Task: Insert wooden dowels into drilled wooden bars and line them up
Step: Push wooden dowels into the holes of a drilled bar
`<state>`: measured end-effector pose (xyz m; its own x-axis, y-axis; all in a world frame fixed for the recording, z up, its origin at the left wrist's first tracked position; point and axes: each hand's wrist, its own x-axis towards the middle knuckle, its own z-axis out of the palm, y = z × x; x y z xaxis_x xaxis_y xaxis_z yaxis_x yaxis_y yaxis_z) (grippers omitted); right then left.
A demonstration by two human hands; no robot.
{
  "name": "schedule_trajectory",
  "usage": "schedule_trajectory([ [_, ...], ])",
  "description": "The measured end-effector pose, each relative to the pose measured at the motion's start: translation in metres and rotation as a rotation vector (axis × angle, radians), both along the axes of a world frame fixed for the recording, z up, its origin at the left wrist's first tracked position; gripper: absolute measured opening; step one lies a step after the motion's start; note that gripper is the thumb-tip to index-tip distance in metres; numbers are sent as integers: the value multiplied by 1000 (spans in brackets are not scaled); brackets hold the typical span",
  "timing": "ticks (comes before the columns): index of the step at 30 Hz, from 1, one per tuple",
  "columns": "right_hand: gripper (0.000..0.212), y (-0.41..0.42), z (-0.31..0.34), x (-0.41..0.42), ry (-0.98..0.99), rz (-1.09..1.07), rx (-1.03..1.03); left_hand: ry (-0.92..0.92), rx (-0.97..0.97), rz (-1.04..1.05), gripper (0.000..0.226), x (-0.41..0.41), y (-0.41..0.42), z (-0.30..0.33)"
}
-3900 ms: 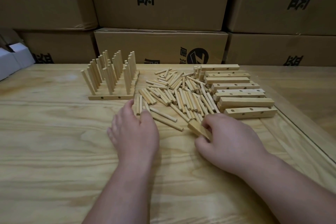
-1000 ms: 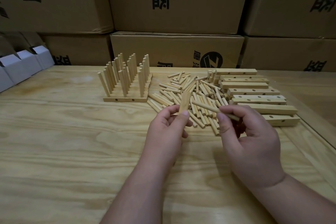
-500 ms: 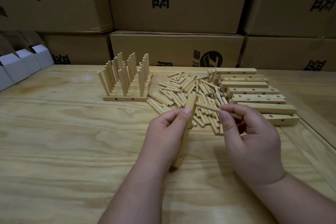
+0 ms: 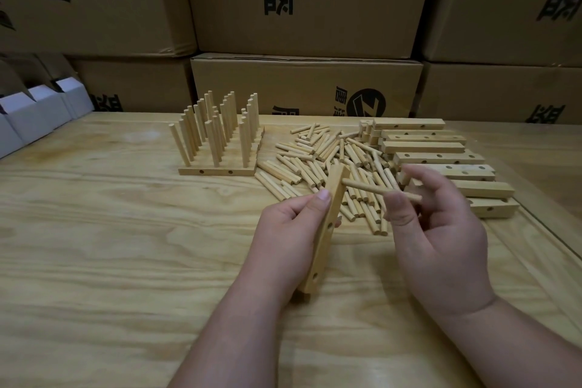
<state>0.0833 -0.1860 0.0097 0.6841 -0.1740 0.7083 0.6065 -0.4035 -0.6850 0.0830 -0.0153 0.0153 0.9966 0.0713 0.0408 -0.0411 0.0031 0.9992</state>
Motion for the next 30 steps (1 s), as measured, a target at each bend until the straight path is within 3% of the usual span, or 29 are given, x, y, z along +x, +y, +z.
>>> schedule_trajectory([
  [2, 39, -2, -1, 0, 20, 82, 95, 20, -52, 32, 39, 2, 2, -1],
  [4, 25, -5, -1, 1, 59, 63, 52, 50, -244, 68, 38, 5, 3, 0],
  [7, 16, -12, -6, 10, 266, -110, -284, 83, -579, 95, 39, 10, 2, 3],
  [9, 29, -12, -8, 14, 448, -188, -526, 91, -665, 104, 39, 13, 2, 4],
  [13, 36, -11, -9, 13, 607, -251, -729, 107, -656, 110, 36, 12, 2, 6],
  [20, 12, -18, -11, 19, 530, -324, -634, 109, -656, 118, 33, 12, 2, 7],
  [26, 31, -19, -11, 23, 580, -346, -685, 102, -640, 115, 32, 14, 1, 4],
  [30, 21, -20, -10, 25, 590, -365, -680, 93, -632, 111, 33, 14, 1, 4],
])
